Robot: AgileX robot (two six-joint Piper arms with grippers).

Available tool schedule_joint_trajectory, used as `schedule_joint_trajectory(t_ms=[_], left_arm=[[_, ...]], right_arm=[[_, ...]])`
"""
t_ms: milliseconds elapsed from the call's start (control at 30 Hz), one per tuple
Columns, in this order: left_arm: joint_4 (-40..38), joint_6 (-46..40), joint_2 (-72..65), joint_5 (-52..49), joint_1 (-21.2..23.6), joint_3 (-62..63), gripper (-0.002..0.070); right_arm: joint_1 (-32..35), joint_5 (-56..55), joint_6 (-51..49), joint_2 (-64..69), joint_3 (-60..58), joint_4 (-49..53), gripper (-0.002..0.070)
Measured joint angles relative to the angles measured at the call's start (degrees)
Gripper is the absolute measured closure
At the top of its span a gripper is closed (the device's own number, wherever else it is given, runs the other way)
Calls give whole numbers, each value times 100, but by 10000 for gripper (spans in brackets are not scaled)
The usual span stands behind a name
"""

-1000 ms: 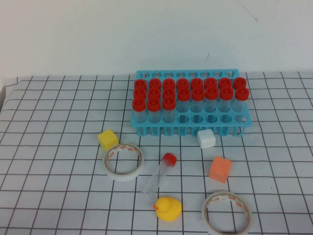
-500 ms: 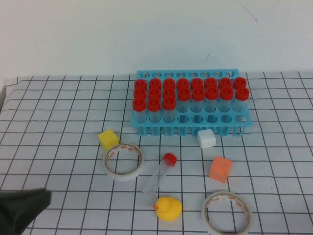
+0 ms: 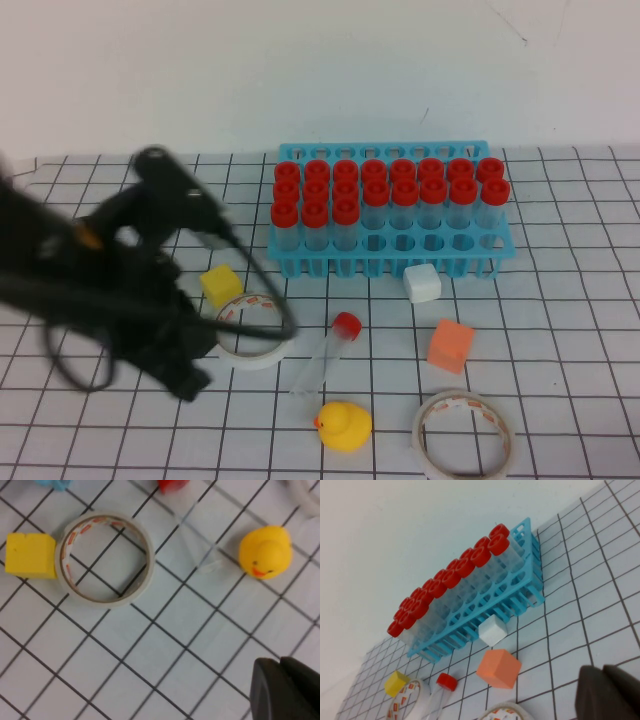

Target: Place the test tubes

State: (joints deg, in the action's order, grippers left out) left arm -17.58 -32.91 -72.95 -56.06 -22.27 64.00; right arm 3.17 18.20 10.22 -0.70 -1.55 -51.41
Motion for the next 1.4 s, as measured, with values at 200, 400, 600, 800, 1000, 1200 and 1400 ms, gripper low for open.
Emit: schedule_joint_trajectory(t_ms=[200,400,600,800,1000,1200,1400], left_arm=[[1190,870,-1472,-254,-993,1066,676],[1870,1390,-2406,-490,-1419,1687,612],[1970,1566,-3032,-520,-1553,1971,389],[1972,1824,-3542,-423,-1562,2080,330],[1984,2004,-3909,-107,-1562,2085,328],[2094,2181,-4105,74,-1562,2099,328],[2177,2399,-4187,74,-1562,2121,328]], right_arm=[[0,0,162,0,0,0,678],[0,0,311,0,0,0,678],[0,0,336,0,0,0,678],[0,0,410,0,0,0,678],[0,0,474,0,0,0,678],[0,0,478,0,0,0,678],[0,0,478,0,0,0,678]])
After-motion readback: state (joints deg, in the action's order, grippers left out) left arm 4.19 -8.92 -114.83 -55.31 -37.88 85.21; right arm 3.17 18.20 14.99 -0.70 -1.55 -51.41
